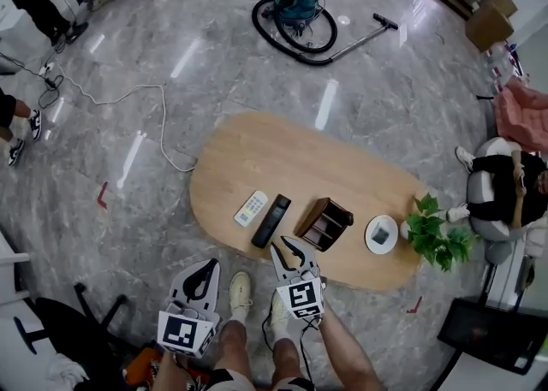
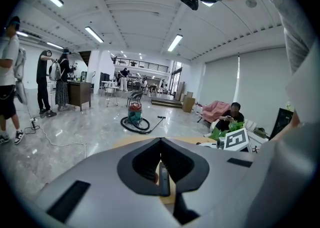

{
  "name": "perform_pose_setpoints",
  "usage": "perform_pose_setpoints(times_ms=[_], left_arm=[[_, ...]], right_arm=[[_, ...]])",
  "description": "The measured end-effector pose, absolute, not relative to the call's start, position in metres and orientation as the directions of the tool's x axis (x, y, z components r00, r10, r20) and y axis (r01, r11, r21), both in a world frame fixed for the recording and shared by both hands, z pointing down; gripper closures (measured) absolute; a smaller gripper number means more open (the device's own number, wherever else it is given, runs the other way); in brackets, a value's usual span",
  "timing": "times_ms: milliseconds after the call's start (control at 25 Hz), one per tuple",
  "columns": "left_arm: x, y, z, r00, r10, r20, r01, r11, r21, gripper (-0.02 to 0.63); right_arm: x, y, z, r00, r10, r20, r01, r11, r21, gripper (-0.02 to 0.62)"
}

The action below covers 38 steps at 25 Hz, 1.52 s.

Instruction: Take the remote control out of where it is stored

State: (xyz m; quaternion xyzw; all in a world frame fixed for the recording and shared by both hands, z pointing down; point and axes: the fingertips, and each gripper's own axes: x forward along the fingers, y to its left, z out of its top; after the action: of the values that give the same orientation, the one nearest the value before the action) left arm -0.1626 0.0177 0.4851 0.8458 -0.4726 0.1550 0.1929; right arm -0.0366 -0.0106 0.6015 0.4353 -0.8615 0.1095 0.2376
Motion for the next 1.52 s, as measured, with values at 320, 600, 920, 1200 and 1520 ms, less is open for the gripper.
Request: perform_pose_setpoints(times_ms=[320,600,920,1200,1520], left_arm=[[-0.156,0.019,0.444,0.508,-0.759,0.408,-0.858,-0.487,0.162,0.6],[-0.152,0.023,0.393,0.508,-0.777,0.372,-0.856,-0.505,0.113,0.6],[-0.138,0.046,0.354,0.503,-0.795,0.338,-0.857,-0.509,0.078,0.6],[-0.13,0.073,0.318,0.506,-0.805,0.31,-0.854,-0.517,0.053,0.6],[-0.124,0.102,0.277,0.501,-0.821,0.275,-0.857,-0.515,0.023,0.6]], right_arm=[[-0.017,-0.01,0.541,-0.469,-0.754,0.46,-0.844,0.537,0.019,0.571],[-0.001,-0.001,0.474,-0.459,-0.794,0.397,-0.865,0.501,0.003,0.588],[0.014,0.03,0.409,-0.475,-0.819,0.323,-0.865,0.502,0.001,0.588],[0.038,0.052,0.362,-0.44,-0.856,0.272,-0.89,0.456,-0.002,0.588],[0.057,0.083,0.316,-0.413,-0.881,0.231,-0.905,0.425,0.004,0.588]])
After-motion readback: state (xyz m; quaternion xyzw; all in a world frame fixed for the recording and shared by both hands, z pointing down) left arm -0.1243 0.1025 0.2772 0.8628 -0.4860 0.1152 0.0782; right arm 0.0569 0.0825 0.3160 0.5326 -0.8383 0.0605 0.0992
